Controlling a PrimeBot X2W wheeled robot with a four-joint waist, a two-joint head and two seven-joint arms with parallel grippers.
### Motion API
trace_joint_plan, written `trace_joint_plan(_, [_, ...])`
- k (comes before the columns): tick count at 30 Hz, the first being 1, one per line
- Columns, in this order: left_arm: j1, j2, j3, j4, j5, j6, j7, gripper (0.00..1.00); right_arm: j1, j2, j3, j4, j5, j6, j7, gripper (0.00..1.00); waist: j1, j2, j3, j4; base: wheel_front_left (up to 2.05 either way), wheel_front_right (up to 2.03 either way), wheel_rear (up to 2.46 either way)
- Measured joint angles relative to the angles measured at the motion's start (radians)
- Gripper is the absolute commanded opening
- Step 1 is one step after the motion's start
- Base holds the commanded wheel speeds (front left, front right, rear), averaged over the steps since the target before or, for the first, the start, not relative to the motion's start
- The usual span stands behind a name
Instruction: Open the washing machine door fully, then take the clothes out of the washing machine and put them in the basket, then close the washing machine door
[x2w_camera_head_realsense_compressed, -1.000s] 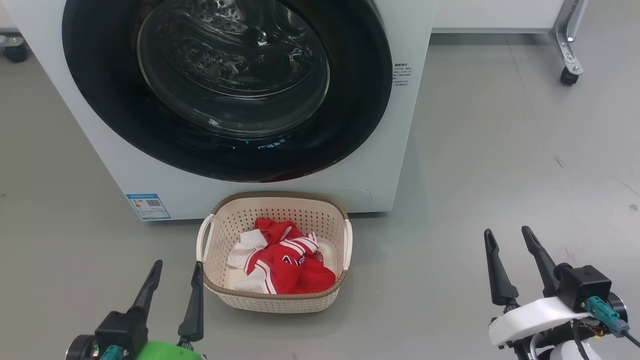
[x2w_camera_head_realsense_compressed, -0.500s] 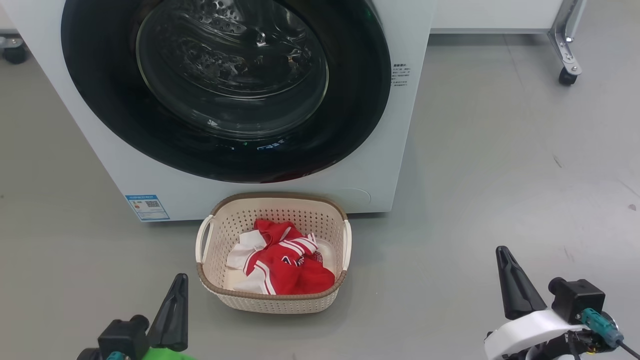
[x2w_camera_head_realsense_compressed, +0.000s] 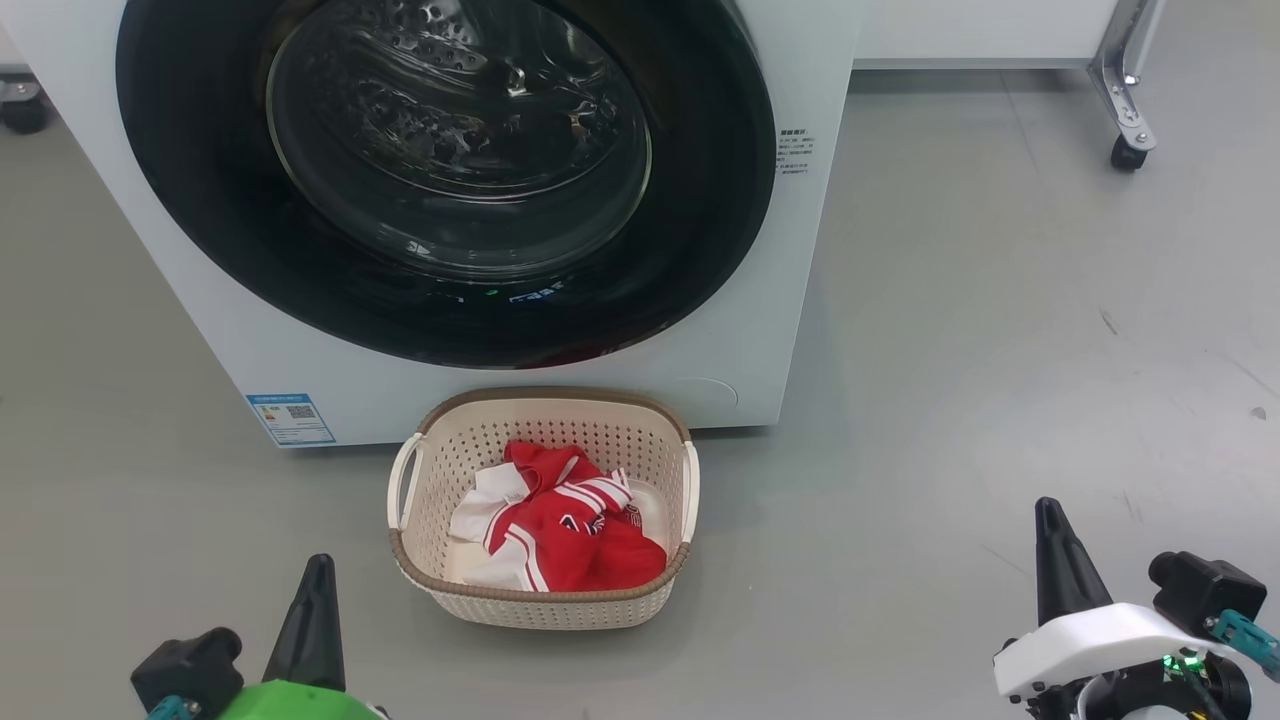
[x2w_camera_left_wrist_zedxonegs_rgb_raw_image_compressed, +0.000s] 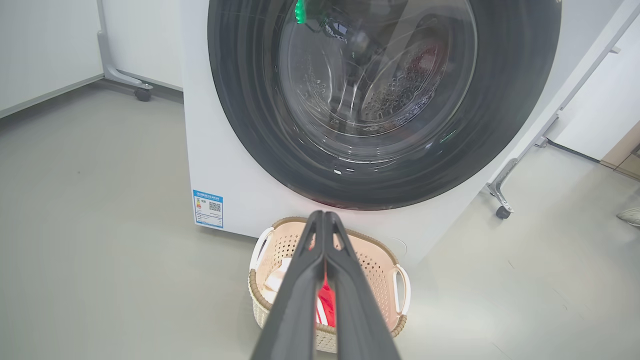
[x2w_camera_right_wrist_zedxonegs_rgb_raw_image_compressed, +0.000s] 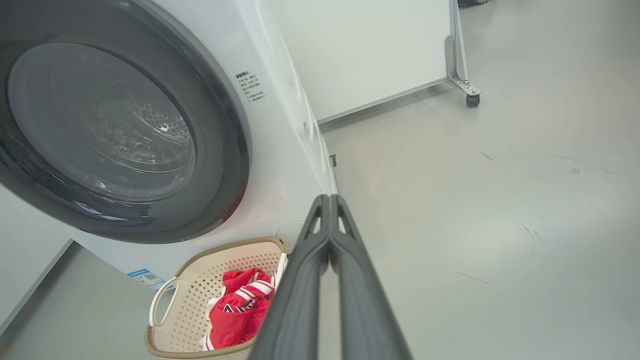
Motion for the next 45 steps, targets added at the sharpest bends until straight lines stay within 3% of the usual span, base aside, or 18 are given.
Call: trace_joint_plan(45, [-0.063, -0.007, 0.115, 0.057, -0.564, -0.061, 0.154, 0.0, -0.07, 0.027, -0.137, 0.069, 0.56, 0.066, 0.135, 0.0, 0.0, 0.0, -0.011, -0.02, 0.0, 0.0, 0.0])
